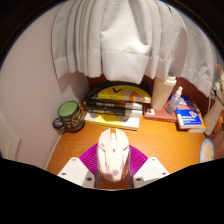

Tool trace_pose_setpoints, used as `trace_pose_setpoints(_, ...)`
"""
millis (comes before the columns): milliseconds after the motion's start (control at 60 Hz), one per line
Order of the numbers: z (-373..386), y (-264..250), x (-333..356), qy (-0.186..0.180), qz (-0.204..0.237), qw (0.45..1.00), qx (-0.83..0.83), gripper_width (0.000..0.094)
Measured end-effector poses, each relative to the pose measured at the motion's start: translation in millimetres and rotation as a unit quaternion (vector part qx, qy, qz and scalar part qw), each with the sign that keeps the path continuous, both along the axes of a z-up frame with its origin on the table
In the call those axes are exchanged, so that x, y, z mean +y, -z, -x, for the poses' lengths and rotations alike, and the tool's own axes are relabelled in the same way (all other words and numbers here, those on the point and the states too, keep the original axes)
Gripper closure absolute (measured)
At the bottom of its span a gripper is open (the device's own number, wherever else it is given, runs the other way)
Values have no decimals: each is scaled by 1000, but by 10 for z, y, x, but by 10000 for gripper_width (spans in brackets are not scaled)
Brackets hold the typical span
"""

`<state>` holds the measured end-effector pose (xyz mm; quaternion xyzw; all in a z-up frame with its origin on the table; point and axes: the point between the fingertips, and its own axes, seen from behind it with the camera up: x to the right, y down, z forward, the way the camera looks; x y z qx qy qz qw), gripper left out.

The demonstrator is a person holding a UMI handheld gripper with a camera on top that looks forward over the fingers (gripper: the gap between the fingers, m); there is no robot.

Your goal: Arrange mouse

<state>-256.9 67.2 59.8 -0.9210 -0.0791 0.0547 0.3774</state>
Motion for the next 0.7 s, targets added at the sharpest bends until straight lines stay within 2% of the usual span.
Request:
trace_pose_setpoints(217, -1501, -1413, -20, 15, -122, 992, 2, 542)
trace_pose_setpoints(283, -2071, -1666, -106, 22, -141, 990, -3, 544)
trace_pose_setpoints(383, -2965, -1788, -232, 37, -159, 986, -29, 549)
trace_pose_setpoints(450, -3515, -1691, -239, 49, -148, 987, -34, 551)
trace_pose_setpoints(533, -4161, -1325, -283, 70, -120, 989, -54, 553)
trace_pose_setpoints(700, -4954, -369, -380, 94, -24, 994, -54, 552)
